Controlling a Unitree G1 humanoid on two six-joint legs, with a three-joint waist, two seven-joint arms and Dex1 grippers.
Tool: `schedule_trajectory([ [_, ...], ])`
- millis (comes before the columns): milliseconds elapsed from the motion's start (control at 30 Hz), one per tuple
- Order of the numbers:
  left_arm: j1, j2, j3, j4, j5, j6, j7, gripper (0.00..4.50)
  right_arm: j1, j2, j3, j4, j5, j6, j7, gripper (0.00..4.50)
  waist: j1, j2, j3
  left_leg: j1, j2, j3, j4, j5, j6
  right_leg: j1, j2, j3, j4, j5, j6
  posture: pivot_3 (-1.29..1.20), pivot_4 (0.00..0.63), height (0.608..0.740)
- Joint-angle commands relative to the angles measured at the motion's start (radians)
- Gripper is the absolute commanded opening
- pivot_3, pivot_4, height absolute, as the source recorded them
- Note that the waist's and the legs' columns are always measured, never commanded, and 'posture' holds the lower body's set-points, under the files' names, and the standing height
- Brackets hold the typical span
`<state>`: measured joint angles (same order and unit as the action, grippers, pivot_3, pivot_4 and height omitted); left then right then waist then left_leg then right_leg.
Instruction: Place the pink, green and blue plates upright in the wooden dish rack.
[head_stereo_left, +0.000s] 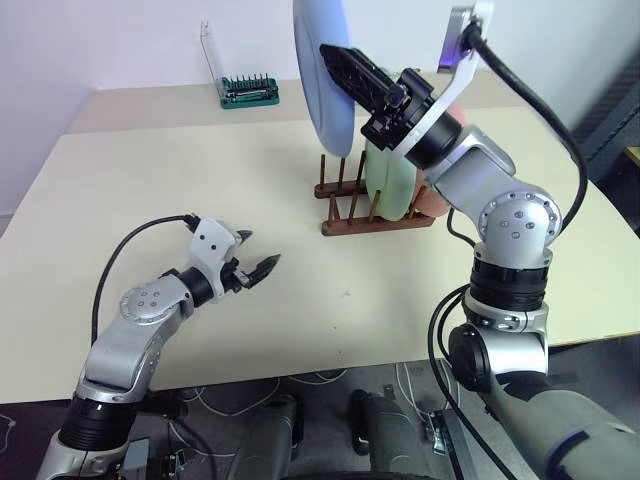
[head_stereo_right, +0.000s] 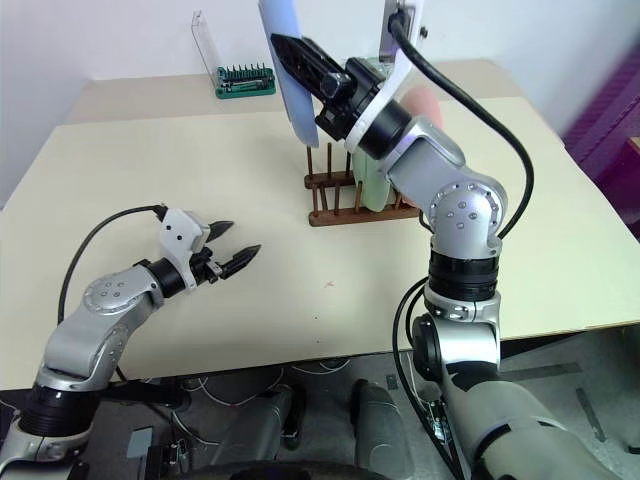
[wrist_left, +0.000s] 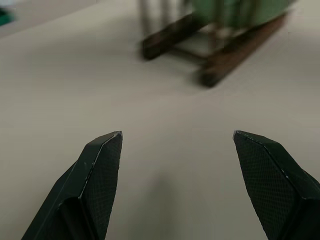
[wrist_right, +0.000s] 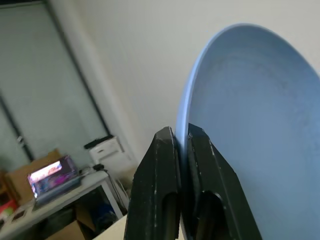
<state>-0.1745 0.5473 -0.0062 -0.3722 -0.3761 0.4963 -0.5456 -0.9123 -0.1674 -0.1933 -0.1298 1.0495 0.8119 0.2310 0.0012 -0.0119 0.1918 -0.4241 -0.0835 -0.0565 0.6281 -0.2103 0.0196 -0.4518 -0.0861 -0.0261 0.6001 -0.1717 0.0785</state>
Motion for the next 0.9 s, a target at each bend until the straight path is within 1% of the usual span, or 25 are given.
schedule_trajectory([
  [33,-0.027,-0.015,0.017,-0.03,-0.019,-0.003,-0.008,3.63,0.003,0.016,-0.026,-0.025,0.021,0.003,-0.067,0.0,-0.003,0.0,0.0,0.0,0.0,0.0,0.0,0.0,0.0,0.0,0.0,0.0,0.001,0.001,0.001,0.0,0.15,0.731],
  [167,-0.045,-0.024,0.018,-0.018,-0.015,-0.002,-0.013,3.63,0.01,0.052,-0.072,0.029,0.073,0.029,-0.175,0.0,-0.011,0.0,0.0,0.0,0.0,0.0,0.003,0.001,0.0,0.002,0.001,-0.001,0.0,0.001,0.002,0.0,0.15,0.731],
  [267,-0.049,-0.022,0.014,-0.006,0.002,-0.01,-0.013,3.63,0.014,0.056,-0.083,0.057,0.085,0.048,-0.21,0.0,-0.012,0.0,0.0,0.0,0.0,0.0,0.003,0.001,0.0,0.002,0.002,-0.002,0.0,0.001,0.002,0.0,0.15,0.731],
  [300,-0.049,-0.023,0.015,-0.003,0.003,-0.011,-0.013,3.63,0.013,0.062,-0.095,0.072,0.11,0.061,-0.234,0.0,-0.012,0.0,0.0,0.0,0.0,0.001,0.003,0.001,0.0,0.002,0.003,-0.002,-0.001,0.001,0.002,0.0,0.15,0.731],
  [367,-0.047,-0.025,0.018,-0.002,0.003,-0.011,-0.011,3.63,0.012,0.063,-0.099,0.091,0.115,0.071,-0.249,0.0,-0.013,0.0,0.0,0.0,0.0,0.001,0.003,0.001,0.0,0.002,0.003,-0.002,0.0,0.001,0.002,0.0,0.15,0.731],
  [533,-0.039,-0.036,0.023,-0.01,0.0,-0.006,-0.001,3.63,0.009,0.057,-0.087,0.136,0.067,0.082,-0.289,0.0,-0.013,0.0,0.0,0.0,0.001,0.001,0.003,0.001,0.001,0.002,0.004,-0.002,0.0,0.001,0.002,0.0,0.15,0.731],
  [600,-0.035,-0.038,0.021,-0.013,0.002,-0.008,0.0,3.68,0.007,0.059,-0.09,0.145,0.064,0.082,-0.293,0.72,-0.013,0.0,0.0,0.0,0.001,0.001,0.003,0.001,0.001,0.002,0.004,-0.002,0.0,0.001,0.002,0.0,0.15,0.731],
  [633,-0.033,-0.039,0.02,-0.014,0.002,-0.007,0.002,3.68,0.006,0.057,-0.09,0.144,0.063,0.083,-0.29,0.99,-0.013,0.0,0.0,0.0,0.001,0.001,0.003,0.001,0.001,0.002,0.004,-0.002,0.0,0.001,0.002,0.0,0.15,0.731],
  [767,-0.027,-0.043,0.019,-0.019,-0.003,-0.003,0.005,3.68,-0.01,0.035,-0.065,0.121,0.018,0.066,-0.255,2.99,-0.013,0.0,0.0,0.0,0.001,0.001,0.003,0.001,0.001,0.002,0.004,-0.002,0.0,0.001,0.002,0.0,0.15,0.731],
  [800,-0.025,-0.043,0.018,-0.02,-0.004,-0.002,0.006,3.68,-0.013,0.012,-0.036,0.107,-0.026,0.053,-0.227,3.56,-0.013,0.0,0.0,0.0,0.001,0.001,0.003,0.001,0.001,0.002,0.004,-0.002,0.0,0.001,0.002,0.0,0.15,0.731],
  [833,-0.024,-0.044,0.017,-0.022,-0.004,-0.002,0.008,3.68,-0.018,-0.027,0.008,0.08,-0.08,0.037,-0.182,3.95,-0.013,0.0,0.0,0.0,0.001,0.001,0.003,0.001,0.001,0.002,0.005,-0.002,0.0,0.001,0.002,0.0,0.15,0.731],
  [900,-0.025,-0.048,0.015,-0.022,-0.002,-0.003,0.012,3.68,-0.025,-0.096,0.076,0.038,-0.163,0.01,-0.098,3.95,-0.012,0.001,0.0,0.0,0.001,0.001,0.003,0.001,0.001,0.002,0.005,-0.002,-0.001,0.001,0.002,0.0,0.15,0.731],
])
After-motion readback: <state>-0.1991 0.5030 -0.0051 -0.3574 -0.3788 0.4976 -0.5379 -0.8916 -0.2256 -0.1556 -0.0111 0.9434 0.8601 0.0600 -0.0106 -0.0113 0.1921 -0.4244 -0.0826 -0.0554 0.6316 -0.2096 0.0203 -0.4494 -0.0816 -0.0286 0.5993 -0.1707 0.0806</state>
